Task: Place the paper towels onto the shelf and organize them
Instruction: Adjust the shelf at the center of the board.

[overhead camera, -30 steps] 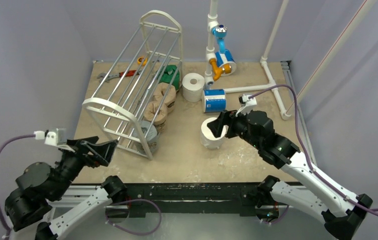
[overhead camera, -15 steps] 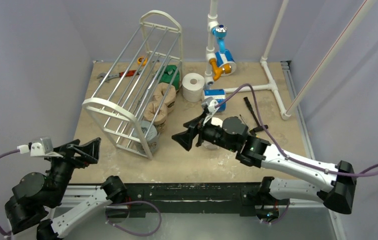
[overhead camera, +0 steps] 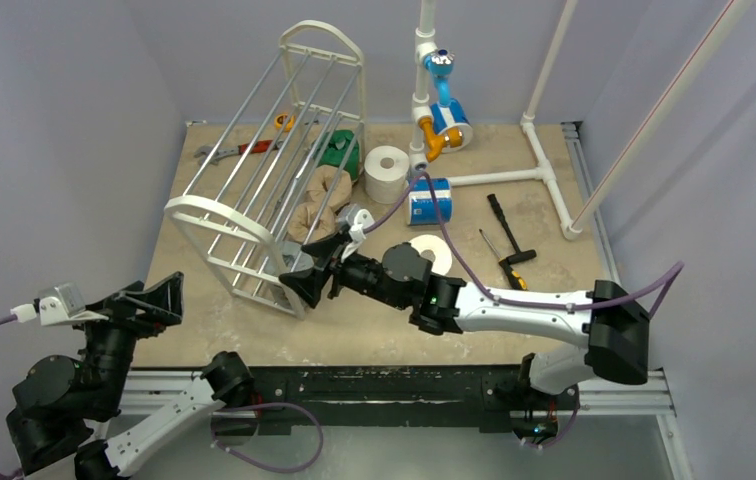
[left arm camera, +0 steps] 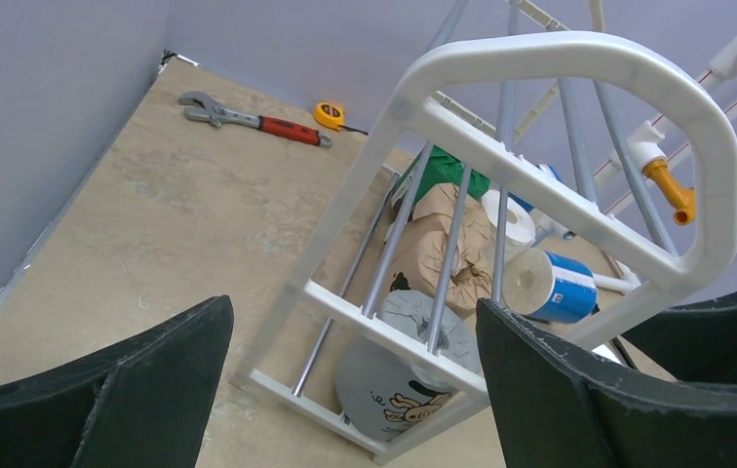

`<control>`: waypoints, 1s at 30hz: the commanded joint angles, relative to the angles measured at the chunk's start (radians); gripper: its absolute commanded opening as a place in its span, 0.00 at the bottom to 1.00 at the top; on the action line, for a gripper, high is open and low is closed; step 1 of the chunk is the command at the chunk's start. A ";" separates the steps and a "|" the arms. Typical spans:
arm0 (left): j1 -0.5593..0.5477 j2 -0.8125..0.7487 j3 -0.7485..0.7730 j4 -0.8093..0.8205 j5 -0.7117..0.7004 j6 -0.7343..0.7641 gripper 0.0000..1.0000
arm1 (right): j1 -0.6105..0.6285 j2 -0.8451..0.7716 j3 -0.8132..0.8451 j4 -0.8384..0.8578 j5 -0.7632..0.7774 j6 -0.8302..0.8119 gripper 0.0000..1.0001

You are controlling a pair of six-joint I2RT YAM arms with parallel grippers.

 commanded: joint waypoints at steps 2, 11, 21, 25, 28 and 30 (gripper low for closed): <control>-0.002 -0.045 0.028 0.016 -0.010 0.024 0.94 | 0.005 0.087 0.122 0.122 0.019 -0.054 0.73; -0.002 -0.050 0.043 0.011 0.003 0.038 0.94 | 0.006 0.210 0.264 0.064 -0.009 -0.064 0.65; -0.003 -0.049 0.042 0.005 0.005 0.037 0.94 | 0.006 0.214 0.283 -0.006 0.012 -0.080 0.34; -0.003 -0.042 0.029 0.014 0.018 0.032 0.94 | 0.006 0.190 0.265 -0.027 0.014 -0.089 0.21; -0.002 -0.034 0.020 0.023 0.030 0.031 0.94 | 0.006 0.159 0.245 -0.045 0.005 -0.099 0.14; -0.002 -0.025 0.015 0.029 0.039 0.029 0.94 | 0.006 0.134 0.227 -0.058 -0.002 -0.113 0.11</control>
